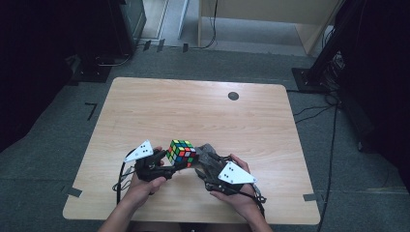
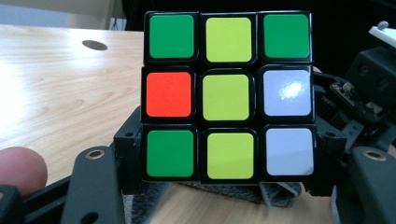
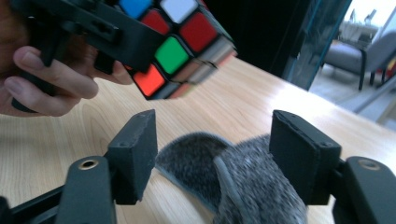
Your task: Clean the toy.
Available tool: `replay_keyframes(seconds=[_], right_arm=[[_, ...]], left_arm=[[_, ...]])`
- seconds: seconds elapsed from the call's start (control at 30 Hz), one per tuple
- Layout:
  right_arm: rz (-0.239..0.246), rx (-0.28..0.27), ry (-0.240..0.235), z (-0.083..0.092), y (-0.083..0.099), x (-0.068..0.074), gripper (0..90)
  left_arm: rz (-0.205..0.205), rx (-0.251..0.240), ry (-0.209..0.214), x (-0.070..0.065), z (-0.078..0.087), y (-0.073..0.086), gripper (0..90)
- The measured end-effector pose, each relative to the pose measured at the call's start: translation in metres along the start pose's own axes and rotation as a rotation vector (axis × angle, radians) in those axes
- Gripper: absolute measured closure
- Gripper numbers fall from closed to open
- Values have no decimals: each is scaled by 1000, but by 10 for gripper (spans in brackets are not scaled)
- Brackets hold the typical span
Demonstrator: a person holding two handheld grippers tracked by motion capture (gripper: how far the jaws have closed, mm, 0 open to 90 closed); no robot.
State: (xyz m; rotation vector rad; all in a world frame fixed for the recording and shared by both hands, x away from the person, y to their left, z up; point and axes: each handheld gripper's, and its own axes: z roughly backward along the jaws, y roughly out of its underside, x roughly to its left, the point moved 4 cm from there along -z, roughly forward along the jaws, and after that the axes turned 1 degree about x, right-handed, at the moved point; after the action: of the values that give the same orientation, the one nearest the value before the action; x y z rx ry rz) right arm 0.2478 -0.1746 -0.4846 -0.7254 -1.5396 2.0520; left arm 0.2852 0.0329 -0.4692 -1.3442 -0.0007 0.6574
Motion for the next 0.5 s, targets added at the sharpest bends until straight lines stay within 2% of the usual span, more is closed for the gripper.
replay_keyframes(seconds=[0.17, 0.3, 0.37, 0.43, 0.5], right_arm=[[83, -40, 15, -3, -3, 8, 259], [144, -67, 47, -5, -5, 12, 220], [173, -79, 46, -6, -6, 14, 208], [231, -96, 61, -8, -7, 16, 213], [267, -106, 72, -10, -7, 18, 224]], left_arm=[[-19, 43, 17, -7, -4, -1, 340], [-2, 74, 24, -11, -8, -1, 341], [15, 84, 46, -12, -10, -1, 340], [26, 93, 66, -14, -11, 0, 341], [24, 102, 81, -17, -13, 0, 340]])
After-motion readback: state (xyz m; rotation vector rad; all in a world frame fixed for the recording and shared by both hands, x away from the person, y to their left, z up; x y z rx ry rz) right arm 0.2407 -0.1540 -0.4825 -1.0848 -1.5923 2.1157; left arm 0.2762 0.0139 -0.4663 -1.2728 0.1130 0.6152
